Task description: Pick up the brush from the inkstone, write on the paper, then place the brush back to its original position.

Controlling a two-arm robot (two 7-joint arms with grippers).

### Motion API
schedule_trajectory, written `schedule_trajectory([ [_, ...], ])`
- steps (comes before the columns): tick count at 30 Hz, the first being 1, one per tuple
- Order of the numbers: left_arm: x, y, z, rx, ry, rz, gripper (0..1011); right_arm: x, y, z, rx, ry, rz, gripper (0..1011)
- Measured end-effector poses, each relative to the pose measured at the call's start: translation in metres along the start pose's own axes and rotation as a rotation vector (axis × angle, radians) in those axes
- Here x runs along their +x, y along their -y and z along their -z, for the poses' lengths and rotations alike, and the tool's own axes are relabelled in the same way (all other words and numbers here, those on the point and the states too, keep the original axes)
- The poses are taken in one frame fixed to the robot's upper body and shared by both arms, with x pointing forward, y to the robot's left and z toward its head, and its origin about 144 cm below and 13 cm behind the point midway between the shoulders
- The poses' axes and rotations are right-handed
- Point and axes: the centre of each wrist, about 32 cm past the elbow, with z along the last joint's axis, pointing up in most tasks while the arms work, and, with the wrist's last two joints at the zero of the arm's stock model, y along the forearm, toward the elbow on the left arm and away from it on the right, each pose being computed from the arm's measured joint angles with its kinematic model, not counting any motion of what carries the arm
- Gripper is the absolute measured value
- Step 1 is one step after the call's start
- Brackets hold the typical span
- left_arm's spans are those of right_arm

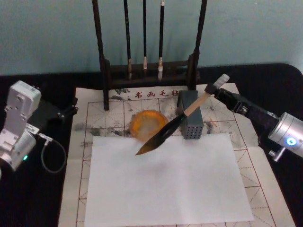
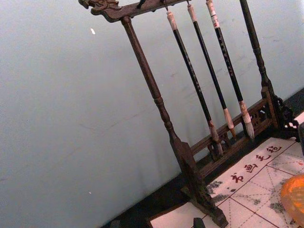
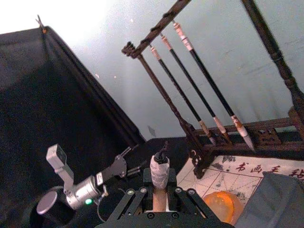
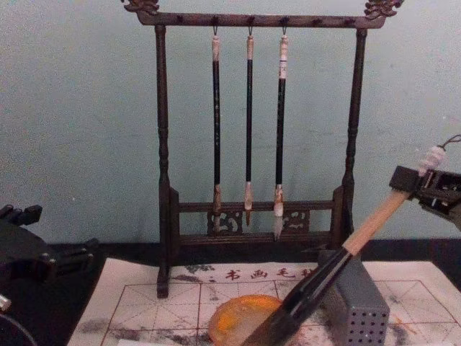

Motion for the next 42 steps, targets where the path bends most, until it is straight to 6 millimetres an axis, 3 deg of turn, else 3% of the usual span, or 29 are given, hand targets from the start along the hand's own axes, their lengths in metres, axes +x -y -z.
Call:
schedule_trajectory([
  [17,0.0,0.0,0.0,0.0,0.0,0.0,1001,0.005,-0.019,-0.007,-0.077,0.169,-0.037,182],
  [42,0.0,0.0,0.0,0.0,0.0,0.0,1001,0.008,-0.031,-0.009,-0.107,0.229,-0.05,182],
])
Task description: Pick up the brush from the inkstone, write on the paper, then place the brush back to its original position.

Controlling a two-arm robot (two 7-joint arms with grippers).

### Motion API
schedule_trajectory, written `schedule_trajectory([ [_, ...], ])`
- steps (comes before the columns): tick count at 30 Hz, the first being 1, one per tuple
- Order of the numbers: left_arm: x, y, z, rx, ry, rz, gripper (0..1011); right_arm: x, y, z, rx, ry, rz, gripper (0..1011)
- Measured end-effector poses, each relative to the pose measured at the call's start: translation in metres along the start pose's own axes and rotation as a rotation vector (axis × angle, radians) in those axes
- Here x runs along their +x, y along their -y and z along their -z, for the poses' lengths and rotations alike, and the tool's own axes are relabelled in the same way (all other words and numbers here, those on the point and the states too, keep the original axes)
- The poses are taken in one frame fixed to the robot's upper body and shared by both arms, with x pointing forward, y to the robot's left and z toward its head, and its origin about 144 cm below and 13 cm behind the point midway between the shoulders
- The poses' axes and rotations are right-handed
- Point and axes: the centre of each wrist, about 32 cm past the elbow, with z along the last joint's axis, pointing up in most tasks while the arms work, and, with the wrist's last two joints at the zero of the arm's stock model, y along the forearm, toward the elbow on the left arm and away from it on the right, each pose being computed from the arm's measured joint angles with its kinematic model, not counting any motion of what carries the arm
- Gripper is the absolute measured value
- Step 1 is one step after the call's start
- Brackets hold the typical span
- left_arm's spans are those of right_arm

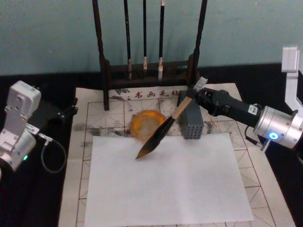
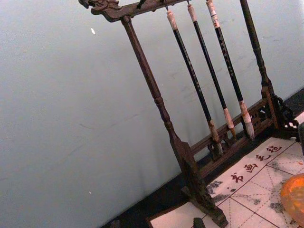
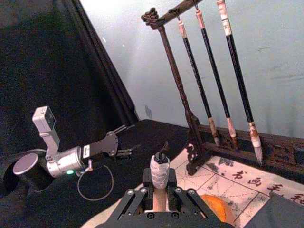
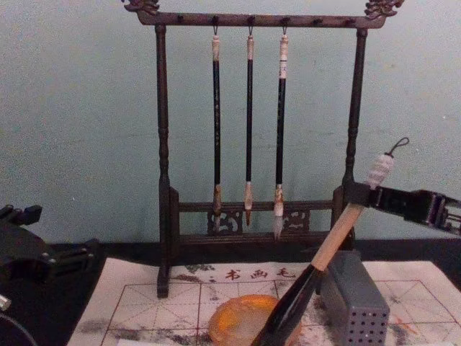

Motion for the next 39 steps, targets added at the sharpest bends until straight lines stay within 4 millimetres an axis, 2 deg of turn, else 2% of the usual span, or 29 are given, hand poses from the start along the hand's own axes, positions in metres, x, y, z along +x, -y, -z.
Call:
schedule_trajectory([
  [39,0.0,0.0,0.0,0.0,0.0,0.0,1001,0.0046,0.0036,-0.001,-0.038,0.023,0.031,182],
])
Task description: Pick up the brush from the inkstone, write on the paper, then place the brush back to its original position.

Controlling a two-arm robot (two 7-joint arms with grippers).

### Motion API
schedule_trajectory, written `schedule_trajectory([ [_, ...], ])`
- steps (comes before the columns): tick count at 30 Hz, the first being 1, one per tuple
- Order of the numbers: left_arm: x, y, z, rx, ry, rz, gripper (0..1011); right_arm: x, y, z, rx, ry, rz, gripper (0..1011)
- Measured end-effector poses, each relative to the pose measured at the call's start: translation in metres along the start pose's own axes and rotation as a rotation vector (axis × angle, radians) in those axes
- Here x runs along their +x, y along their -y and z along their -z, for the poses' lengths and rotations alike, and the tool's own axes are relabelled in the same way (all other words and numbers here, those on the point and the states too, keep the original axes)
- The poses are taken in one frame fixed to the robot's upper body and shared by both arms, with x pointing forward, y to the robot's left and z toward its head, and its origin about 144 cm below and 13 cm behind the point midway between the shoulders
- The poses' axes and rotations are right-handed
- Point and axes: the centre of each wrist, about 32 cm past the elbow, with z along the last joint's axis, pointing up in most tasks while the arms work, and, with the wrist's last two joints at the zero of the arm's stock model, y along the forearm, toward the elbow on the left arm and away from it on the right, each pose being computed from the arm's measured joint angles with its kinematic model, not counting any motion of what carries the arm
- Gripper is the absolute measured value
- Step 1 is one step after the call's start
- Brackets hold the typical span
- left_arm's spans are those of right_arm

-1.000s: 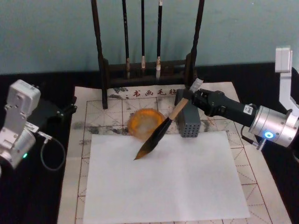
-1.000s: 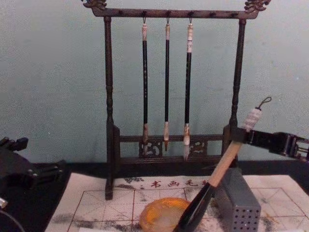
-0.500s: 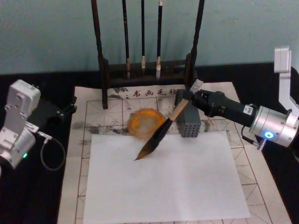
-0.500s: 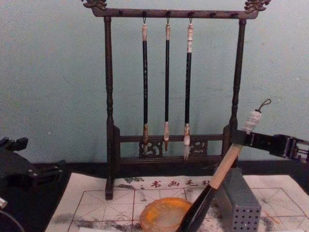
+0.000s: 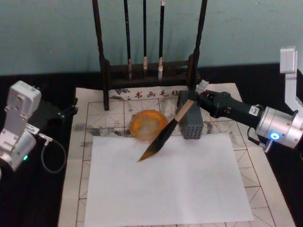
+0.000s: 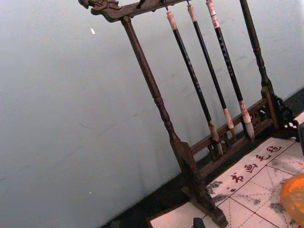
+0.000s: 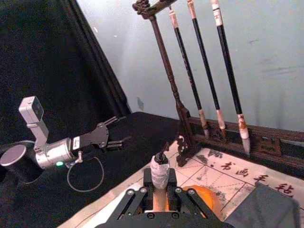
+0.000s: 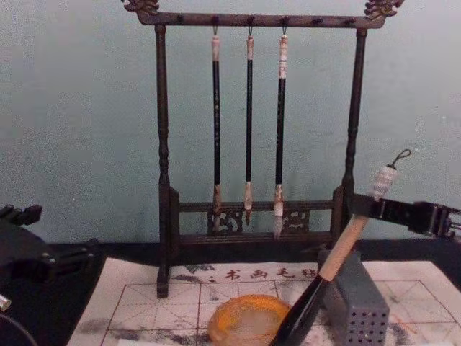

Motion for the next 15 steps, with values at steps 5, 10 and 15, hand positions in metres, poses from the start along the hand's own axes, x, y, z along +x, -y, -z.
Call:
schedule_trajectory([
  [5,0.0,0.0,0.0,0.0,0.0,0.0,1001,0.001,0.0022,-0.0012,0.001,0.007,0.009,182],
  [10,0.0,0.0,0.0,0.0,0.0,0.0,1001,0.0022,0.0044,-0.0026,0.002,0.015,0.02,182],
  [15,0.0,0.0,0.0,0.0,0.0,0.0,1001,0.0028,0.0061,-0.0032,0.003,0.022,0.027,182],
])
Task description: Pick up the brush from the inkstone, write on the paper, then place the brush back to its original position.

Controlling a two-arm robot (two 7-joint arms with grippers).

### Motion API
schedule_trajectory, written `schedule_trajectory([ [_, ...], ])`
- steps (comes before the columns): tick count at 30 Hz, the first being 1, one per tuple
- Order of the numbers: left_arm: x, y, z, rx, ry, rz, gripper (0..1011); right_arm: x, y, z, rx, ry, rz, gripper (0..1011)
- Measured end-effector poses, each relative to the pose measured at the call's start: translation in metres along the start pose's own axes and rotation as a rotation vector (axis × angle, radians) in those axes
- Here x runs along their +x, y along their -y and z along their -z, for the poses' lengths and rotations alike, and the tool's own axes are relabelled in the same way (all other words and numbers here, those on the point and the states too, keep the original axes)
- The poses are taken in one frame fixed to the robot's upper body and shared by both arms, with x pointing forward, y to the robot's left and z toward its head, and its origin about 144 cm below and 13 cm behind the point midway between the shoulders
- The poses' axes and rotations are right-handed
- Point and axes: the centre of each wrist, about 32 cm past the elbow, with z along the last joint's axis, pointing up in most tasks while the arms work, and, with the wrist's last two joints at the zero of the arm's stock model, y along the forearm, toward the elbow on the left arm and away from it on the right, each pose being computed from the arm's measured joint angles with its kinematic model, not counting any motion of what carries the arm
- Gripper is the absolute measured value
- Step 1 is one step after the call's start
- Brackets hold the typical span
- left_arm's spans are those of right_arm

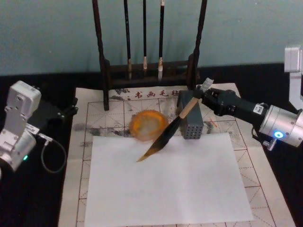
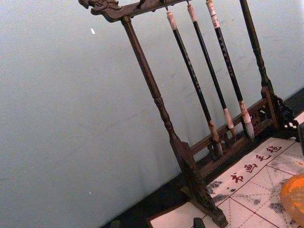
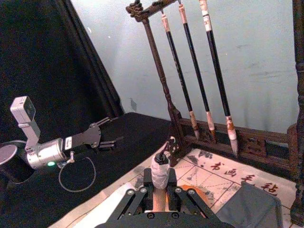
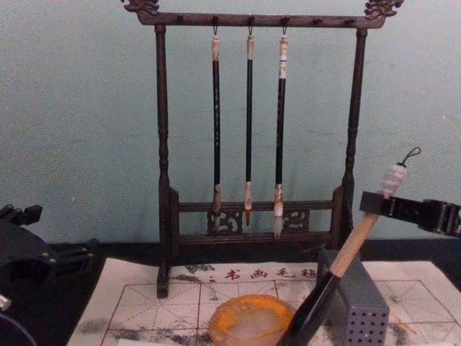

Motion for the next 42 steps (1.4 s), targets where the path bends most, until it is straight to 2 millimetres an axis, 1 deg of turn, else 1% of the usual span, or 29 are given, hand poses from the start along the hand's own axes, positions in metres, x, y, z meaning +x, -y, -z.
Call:
schedule_trajectory([
  [17,0.0,0.0,0.0,0.0,0.0,0.0,1001,0.0,0.003,-0.004,0.012,0.023,0.024,182],
  [30,0.0,0.0,0.0,0.0,0.0,0.0,1001,-0.004,0.006,-0.011,0.058,0.028,0.026,182],
  [42,0.0,0.0,0.0,0.0,0.0,0.0,1001,-0.005,0.003,-0.009,0.092,-0.006,0.036,182],
])
